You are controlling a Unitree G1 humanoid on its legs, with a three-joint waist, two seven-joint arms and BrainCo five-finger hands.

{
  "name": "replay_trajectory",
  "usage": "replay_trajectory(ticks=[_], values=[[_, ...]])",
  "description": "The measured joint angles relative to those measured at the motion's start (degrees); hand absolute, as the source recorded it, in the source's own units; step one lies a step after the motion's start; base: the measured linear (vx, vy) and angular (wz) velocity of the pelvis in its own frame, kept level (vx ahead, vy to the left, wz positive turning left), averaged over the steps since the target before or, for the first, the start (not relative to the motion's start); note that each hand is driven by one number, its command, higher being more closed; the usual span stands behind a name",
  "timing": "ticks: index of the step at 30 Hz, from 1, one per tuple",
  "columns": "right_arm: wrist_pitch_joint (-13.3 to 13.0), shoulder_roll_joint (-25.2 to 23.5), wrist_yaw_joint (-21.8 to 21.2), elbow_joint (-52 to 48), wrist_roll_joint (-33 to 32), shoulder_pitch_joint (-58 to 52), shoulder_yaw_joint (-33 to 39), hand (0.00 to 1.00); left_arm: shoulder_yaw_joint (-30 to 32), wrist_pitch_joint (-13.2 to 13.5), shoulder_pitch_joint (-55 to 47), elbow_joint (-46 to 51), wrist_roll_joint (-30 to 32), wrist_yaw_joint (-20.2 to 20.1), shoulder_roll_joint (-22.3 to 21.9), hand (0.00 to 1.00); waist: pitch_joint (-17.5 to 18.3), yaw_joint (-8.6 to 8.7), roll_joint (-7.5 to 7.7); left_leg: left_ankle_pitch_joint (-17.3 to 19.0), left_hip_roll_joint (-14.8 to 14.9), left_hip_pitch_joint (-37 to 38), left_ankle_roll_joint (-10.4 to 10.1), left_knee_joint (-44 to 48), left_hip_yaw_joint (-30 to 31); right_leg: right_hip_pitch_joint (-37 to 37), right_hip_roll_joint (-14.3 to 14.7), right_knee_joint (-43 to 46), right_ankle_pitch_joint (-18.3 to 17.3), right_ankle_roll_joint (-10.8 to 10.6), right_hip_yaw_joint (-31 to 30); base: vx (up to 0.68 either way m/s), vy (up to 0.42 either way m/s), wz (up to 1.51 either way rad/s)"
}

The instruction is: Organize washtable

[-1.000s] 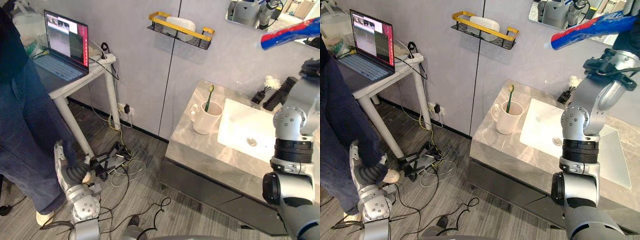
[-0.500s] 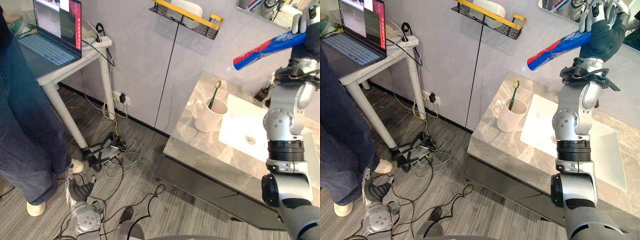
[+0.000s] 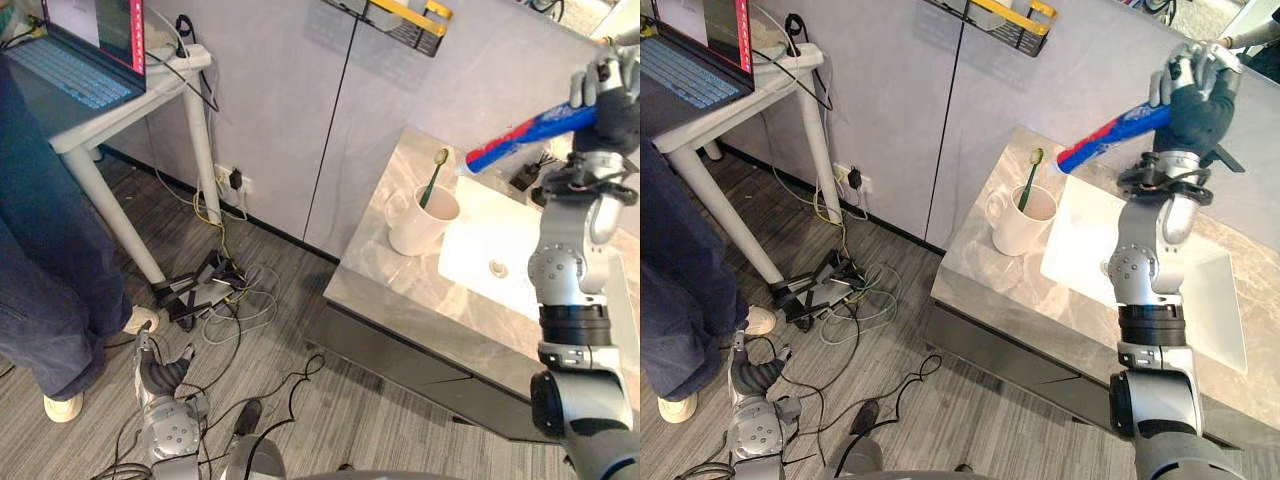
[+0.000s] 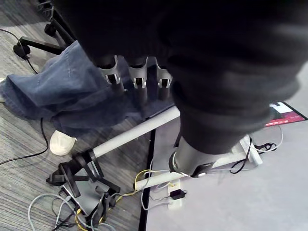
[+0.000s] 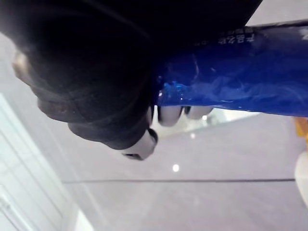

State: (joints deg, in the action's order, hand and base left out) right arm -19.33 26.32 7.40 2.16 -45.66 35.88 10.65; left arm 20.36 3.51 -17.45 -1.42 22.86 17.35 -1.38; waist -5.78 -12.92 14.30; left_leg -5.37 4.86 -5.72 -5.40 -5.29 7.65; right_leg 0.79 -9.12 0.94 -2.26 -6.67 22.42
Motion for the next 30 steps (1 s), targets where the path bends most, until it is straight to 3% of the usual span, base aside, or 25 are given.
replay_trajectory(ticks=[7,10,23,28,30], values=[[-0.50,-0.01,0.00,-3.18,0.92,-0.69,3.04,1.00,-0.08,0.09,0.62,-0.43,0.04,-1.06,0.09,0.00,-0.12,2.33,0.24,0.11,0.17,-0.21,0.02,0.22,-1.36,-0.78,0.03,0.11,0.02,0.00,-1.21,0.01,-0.003,-0.08],[-0.53,-0.03,0.21,-2.96,1.13,-0.69,2.99,1.00,-0.88,0.23,0.64,-1.80,0.04,-1.18,0.77,0.00,-0.19,2.47,0.16,0.19,0.35,0.05,0.06,0.18,-2.37,-1.22,0.05,0.47,0.04,0.02,-2.40,-0.02,0.002,-0.15],[-0.52,-1.23,1.37,-0.56,1.09,-0.69,2.64,1.00,-2.92,0.82,0.21,-7.32,-0.78,-3.58,1.99,0.00,-1.01,1.02,1.09,0.54,1.37,0.13,-0.03,0.01,-3.30,-2.13,0.92,0.90,0.31,0.34,-3.67,-0.01,-0.006,-0.06],[-0.52,-1.26,1.57,-0.26,1.13,-0.69,2.64,1.00,-2.91,0.87,-0.06,-8.27,-0.88,-3.62,3.14,0.00,-1.96,0.77,2.90,0.48,1.62,-0.66,-0.05,0.02,-3.30,-3.00,1.12,0.89,0.97,0.42,-3.79,0.00,0.000,-0.02],[-0.51,-1.61,1.95,-0.19,1.14,-0.71,2.64,1.00,-2.92,0.87,-0.05,-8.63,-0.94,-3.63,3.35,0.00,-2.32,0.74,2.98,0.47,2.00,-0.72,-0.04,0.03,-3.30,-3.08,1.45,0.80,1.96,0.25,-3.80,0.00,0.000,-0.03]])
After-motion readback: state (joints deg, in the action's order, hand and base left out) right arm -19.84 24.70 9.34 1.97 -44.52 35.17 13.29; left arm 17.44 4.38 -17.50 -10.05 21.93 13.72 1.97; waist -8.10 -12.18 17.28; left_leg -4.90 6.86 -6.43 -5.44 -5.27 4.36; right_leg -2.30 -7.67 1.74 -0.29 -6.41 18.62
